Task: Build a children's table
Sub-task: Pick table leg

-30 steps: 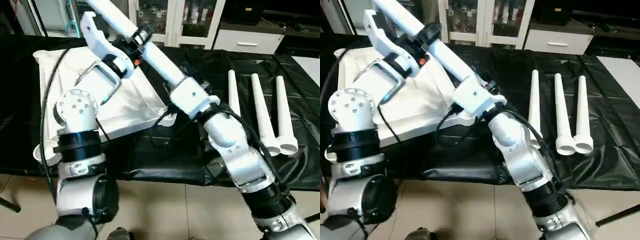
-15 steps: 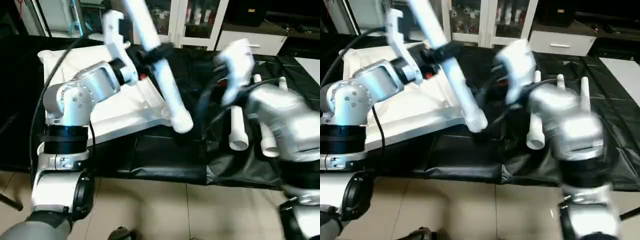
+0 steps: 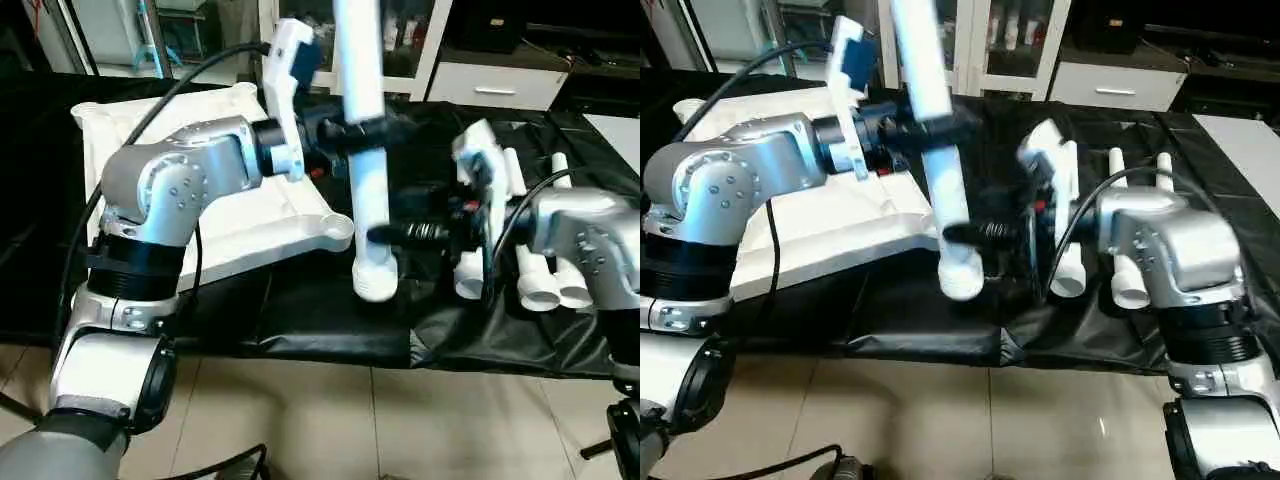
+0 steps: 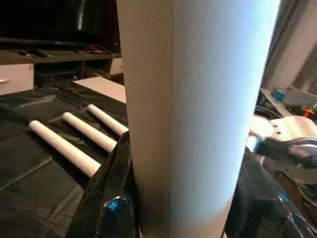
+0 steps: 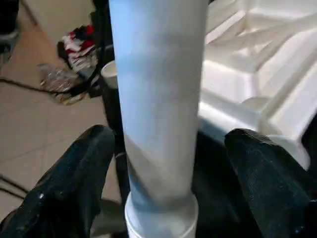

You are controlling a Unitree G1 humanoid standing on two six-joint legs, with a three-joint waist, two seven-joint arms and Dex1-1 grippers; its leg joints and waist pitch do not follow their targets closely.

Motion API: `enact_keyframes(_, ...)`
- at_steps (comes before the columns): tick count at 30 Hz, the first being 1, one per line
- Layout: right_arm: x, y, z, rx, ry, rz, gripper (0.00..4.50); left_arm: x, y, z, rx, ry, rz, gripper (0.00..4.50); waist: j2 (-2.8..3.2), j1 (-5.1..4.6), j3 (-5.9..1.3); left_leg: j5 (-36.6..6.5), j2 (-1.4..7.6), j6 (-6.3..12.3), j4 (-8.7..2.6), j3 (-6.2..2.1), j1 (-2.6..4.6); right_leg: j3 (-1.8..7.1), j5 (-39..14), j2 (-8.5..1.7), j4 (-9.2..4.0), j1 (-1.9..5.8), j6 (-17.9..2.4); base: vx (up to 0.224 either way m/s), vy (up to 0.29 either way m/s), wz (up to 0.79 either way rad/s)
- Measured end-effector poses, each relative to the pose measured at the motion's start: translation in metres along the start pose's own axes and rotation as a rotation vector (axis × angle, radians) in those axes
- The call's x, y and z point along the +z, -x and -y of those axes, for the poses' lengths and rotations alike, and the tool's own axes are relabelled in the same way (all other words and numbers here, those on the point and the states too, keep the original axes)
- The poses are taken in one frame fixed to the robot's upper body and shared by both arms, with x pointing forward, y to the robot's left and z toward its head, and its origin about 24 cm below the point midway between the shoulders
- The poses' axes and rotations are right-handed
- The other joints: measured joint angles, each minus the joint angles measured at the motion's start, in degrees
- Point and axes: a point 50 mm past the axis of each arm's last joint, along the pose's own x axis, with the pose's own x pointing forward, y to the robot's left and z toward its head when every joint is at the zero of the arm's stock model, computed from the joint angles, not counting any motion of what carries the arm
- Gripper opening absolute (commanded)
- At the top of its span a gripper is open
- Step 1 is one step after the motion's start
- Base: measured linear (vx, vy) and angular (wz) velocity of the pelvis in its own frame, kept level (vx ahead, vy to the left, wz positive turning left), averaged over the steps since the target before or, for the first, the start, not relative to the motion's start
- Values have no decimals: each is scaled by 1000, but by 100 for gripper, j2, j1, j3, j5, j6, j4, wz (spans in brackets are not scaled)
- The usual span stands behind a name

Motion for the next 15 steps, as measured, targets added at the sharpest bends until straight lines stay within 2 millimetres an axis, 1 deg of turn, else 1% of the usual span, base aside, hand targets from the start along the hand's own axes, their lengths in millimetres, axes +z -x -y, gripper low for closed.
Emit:
enact_keyframes(8,-1,-9,-3,65,7,-48,392,-3,-6,11,-100,-36,-45,179,0,65,0,0,0,1,2,0,-2,-1,0,-1,0,0,0,0,0,0)
enact_keyframes(11,-4,-12,-5,97,0,-69,392,-4,-7,13,-117,-43,-56,179,0,88,0,0,0,1,2,0,-2,-1,0,-1,0,0,0,0,0,0)
enact_keyframes(12,-5,-12,-6,102,-1,-71,355,-4,-7,13,-118,-43,-57,179,0,91,0,0,0,1,3,0,-2,-1,0,-1,0,0,0,0,0,0)
enact_keyframes(14,-6,-13,-7,112,-1,-78,355,-4,-7,13,-124,-46,-57,179,0,91,0,0,0,1,5,0,-2,-1,1,-1,0,0,-1,0,0,0)
enact_keyframes(15,-6,-13,-7,115,-2,-80,349,-4,-8,13,-125,-50,-59,179,0,91,0,0,0,1,5,0,-2,-1,1,-1,0,0,-1,0,0,0)
